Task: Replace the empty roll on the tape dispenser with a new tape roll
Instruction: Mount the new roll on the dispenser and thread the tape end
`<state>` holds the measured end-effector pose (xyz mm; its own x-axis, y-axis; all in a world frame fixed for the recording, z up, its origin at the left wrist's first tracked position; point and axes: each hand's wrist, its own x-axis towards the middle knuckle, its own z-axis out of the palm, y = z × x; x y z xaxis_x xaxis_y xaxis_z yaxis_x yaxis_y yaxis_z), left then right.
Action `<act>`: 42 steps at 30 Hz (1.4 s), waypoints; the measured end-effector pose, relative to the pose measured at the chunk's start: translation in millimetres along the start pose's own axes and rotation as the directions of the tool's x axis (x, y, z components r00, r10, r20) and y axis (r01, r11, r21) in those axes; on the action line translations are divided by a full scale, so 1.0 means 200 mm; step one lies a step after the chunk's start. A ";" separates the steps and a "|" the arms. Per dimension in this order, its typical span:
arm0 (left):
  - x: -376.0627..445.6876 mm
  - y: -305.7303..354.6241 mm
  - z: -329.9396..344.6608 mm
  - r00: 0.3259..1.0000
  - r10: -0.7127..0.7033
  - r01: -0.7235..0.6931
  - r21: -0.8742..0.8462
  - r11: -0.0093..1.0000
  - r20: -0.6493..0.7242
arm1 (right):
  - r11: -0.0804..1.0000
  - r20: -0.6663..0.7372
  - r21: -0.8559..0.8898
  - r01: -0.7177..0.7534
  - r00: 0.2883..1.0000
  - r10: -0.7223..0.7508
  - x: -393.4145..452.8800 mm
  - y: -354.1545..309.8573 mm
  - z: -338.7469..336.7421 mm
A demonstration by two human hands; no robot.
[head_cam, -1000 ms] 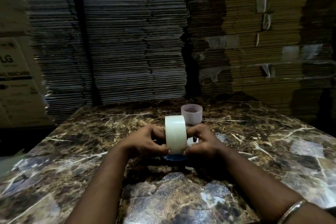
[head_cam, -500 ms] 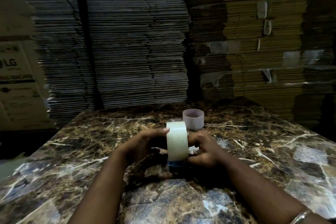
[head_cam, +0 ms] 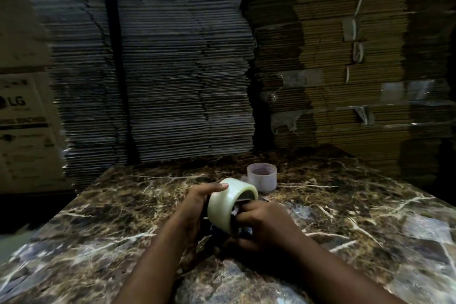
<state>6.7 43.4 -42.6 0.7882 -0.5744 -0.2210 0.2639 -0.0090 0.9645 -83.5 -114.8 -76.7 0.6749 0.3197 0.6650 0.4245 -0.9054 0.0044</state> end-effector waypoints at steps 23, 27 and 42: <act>-0.05 0.03 -0.02 0.991 0.126 -0.130 -0.093 0.987 -0.054 | 0.347 0.033 0.770 -0.536 0.576 0.817 0.18 0.07 -0.13; -0.06 0.04 -0.01 0.991 0.127 -0.130 -0.099 0.987 -0.033 | 0.008 0.517 0.627 -0.779 0.423 0.744 0.29 0.08 -0.20; -0.02 0.04 -0.04 0.990 0.139 -0.138 -0.105 0.985 -0.005 | -0.170 0.784 0.522 -0.836 0.392 0.482 0.26 0.15 -0.14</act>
<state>11.1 52.1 -34.7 0.8198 -0.5661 -0.0859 0.2093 0.1566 0.9652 -53.4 -132.9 -21.7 0.9420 -0.0919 -0.3228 -0.3211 0.0331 -0.9465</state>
